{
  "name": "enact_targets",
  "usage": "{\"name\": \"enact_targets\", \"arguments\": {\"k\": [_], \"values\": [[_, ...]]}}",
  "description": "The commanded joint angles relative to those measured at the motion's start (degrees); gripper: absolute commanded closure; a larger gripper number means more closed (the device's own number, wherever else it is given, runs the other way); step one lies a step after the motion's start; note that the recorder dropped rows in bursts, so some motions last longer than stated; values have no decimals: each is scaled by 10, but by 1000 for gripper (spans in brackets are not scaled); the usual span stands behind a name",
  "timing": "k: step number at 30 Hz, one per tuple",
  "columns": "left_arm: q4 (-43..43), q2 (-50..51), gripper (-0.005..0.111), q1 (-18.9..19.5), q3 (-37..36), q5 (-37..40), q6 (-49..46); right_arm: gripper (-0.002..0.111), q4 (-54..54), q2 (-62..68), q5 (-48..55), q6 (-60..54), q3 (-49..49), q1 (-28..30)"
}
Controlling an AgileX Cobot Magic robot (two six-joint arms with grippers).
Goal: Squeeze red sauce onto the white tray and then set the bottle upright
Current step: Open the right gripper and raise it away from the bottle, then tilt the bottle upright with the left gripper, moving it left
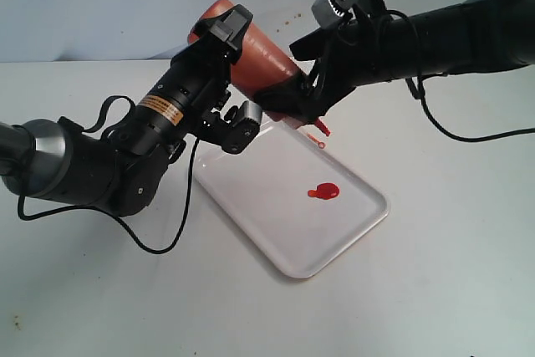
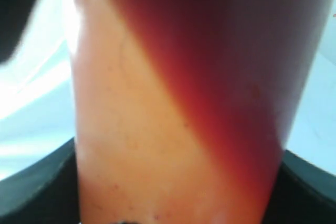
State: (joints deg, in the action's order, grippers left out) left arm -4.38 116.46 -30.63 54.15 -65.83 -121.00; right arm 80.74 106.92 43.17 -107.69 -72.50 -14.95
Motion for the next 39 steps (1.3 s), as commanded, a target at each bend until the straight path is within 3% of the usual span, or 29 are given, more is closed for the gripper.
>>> {"name": "enact_targets", "arguments": {"k": [1,6,8,10,12,14,16,25,34,39], "values": [[-11,-11,107,-1,1,-29,10,5,-43,-29,6,25,-3,11],[-12,-11,107,-1,1,-29,10,5,-38,-37,-7,63,-3,30],[-14,-11,107,-1,1,-29,10,9,-35,-37,-25,80,-3,45],[-25,-11,107,-1,1,-29,10,23,-33,-37,-28,91,-3,58],[-39,-11,107,-1,1,-29,10,43,-29,-37,-38,97,-3,64],[-48,-11,107,-1,1,-29,10,83,-29,-37,-40,97,-3,64],[-50,-11,107,-1,1,-29,10,108,-29,-37,-41,101,-3,64],[-100,-11,107,-1,-2,-33,10,108,-32,-37,-171,123,5,64],[-102,-11,107,-1,-57,-41,83,108,-32,-37,-208,131,5,64],[-147,-12,107,-1,-92,-41,142,108,-32,-37,-208,136,5,64]]}}
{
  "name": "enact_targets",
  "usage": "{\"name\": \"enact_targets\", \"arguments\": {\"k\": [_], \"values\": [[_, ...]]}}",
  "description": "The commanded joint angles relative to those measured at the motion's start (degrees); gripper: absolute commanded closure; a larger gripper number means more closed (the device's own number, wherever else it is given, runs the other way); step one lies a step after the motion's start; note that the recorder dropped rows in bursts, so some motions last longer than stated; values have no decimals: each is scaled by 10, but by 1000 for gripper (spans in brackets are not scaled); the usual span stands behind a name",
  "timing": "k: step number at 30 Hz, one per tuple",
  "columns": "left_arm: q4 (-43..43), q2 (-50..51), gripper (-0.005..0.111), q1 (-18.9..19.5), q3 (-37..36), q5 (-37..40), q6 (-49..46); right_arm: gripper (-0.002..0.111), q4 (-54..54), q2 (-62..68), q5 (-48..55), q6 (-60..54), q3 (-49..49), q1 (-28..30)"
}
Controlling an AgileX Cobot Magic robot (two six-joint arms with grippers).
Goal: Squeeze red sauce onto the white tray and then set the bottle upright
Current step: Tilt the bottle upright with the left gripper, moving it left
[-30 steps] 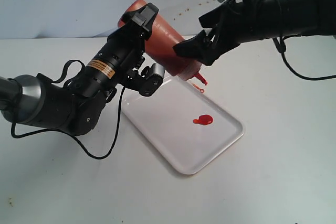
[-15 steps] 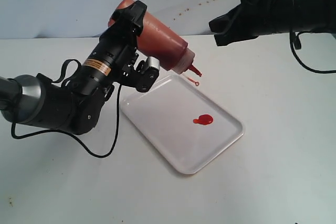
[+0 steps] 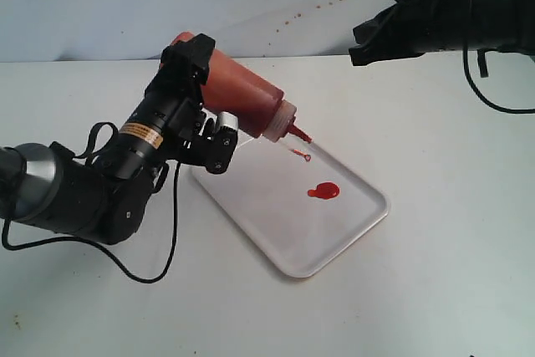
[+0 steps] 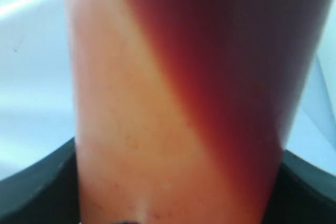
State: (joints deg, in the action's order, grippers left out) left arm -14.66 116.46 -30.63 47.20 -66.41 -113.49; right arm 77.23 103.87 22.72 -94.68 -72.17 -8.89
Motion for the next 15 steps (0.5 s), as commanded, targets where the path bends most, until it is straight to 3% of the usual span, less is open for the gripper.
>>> {"name": "enact_targets", "arguments": {"k": [1,15], "values": [[-62,-14,107,-1,-30,-36,86,108,3,-6,-4,6,2,3],[-89,-84,107,-1,-137,-36,496,108,29,-6,-5,6,2,3]]}}
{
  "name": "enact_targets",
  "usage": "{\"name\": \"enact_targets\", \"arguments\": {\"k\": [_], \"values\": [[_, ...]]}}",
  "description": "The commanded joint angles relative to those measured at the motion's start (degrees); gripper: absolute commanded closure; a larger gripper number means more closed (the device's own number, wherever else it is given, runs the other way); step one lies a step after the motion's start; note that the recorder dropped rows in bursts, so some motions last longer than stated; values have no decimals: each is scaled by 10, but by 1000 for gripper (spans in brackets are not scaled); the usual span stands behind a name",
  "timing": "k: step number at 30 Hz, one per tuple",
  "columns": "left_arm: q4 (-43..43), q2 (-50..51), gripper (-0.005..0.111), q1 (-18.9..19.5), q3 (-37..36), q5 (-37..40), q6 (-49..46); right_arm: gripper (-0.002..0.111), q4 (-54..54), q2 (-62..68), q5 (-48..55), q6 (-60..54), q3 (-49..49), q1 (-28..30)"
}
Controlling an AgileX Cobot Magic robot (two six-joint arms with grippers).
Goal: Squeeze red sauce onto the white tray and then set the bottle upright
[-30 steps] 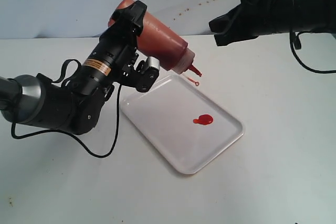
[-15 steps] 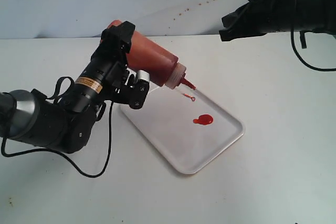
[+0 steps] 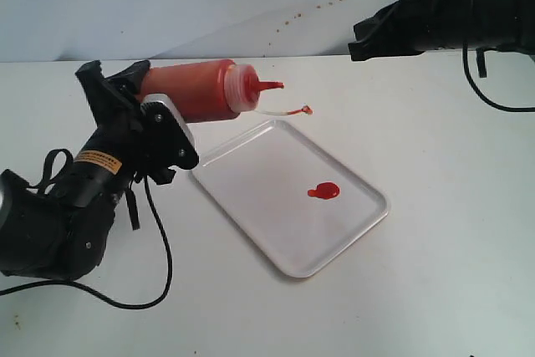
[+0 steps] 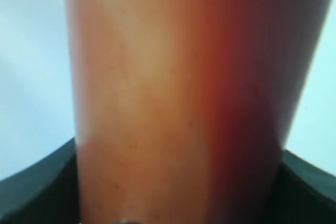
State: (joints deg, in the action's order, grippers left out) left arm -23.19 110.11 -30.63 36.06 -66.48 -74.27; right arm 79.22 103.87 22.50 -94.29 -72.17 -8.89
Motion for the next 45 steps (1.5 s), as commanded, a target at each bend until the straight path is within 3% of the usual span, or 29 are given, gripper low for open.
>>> {"name": "enact_targets", "arguments": {"k": [1,16,20,26,34,42,44,45], "values": [[-3,-22,107,-1,-33,-35,126,108,9,-6,-3,2,2,3],[15,-22,107,0,-64,-35,402,108,9,-6,8,8,2,3],[44,-22,107,25,-64,-35,500,108,11,-6,9,17,2,3],[155,-17,107,93,-64,-35,684,108,32,-6,10,17,2,3],[432,14,107,185,-48,-35,815,108,37,-6,31,12,2,3],[508,42,107,206,-23,-35,879,108,67,-6,181,-89,2,3],[525,54,107,206,-13,-35,879,98,67,-5,187,-94,2,3],[525,60,107,206,-9,-35,887,81,69,-1,187,-94,2,3]]}}
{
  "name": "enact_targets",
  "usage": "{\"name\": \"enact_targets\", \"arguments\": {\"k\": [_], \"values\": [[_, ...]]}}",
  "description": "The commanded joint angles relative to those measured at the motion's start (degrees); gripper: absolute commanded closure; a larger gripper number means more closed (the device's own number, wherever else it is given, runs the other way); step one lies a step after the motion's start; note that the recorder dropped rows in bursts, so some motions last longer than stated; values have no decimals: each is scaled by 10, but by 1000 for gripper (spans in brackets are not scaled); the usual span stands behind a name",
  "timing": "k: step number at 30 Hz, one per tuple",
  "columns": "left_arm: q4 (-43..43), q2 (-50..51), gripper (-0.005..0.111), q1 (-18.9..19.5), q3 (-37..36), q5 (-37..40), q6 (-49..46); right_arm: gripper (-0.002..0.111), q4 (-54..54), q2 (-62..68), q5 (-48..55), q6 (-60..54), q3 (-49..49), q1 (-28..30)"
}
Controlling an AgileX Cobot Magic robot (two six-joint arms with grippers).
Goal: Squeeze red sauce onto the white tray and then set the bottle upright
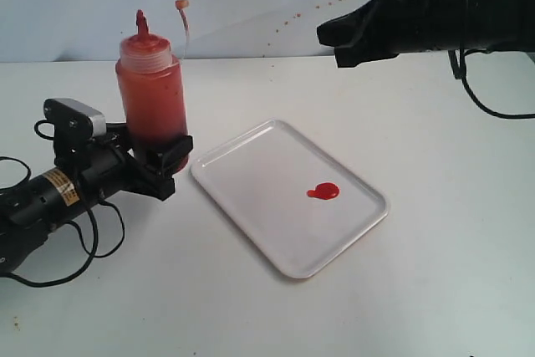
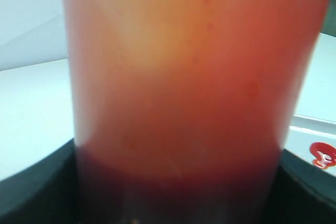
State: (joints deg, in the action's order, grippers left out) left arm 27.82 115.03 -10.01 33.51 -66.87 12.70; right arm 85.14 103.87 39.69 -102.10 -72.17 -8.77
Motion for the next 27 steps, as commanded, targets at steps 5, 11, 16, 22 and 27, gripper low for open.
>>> {"name": "enact_targets", "arguments": {"k": [5,11,16,22,27], "values": [[15,13,107,0,19,-31,37,3,28,45,16,-75,1,-14],[15,13,107,0,19,-31,37,3,28,63,19,-173,1,-74],[15,13,107,0,19,-31,37,3,117,63,26,-180,1,-114],[21,13,107,0,19,-31,34,3,140,63,61,-179,1,-141],[76,13,107,0,26,-31,34,3,140,66,62,-177,1,-149]]}}
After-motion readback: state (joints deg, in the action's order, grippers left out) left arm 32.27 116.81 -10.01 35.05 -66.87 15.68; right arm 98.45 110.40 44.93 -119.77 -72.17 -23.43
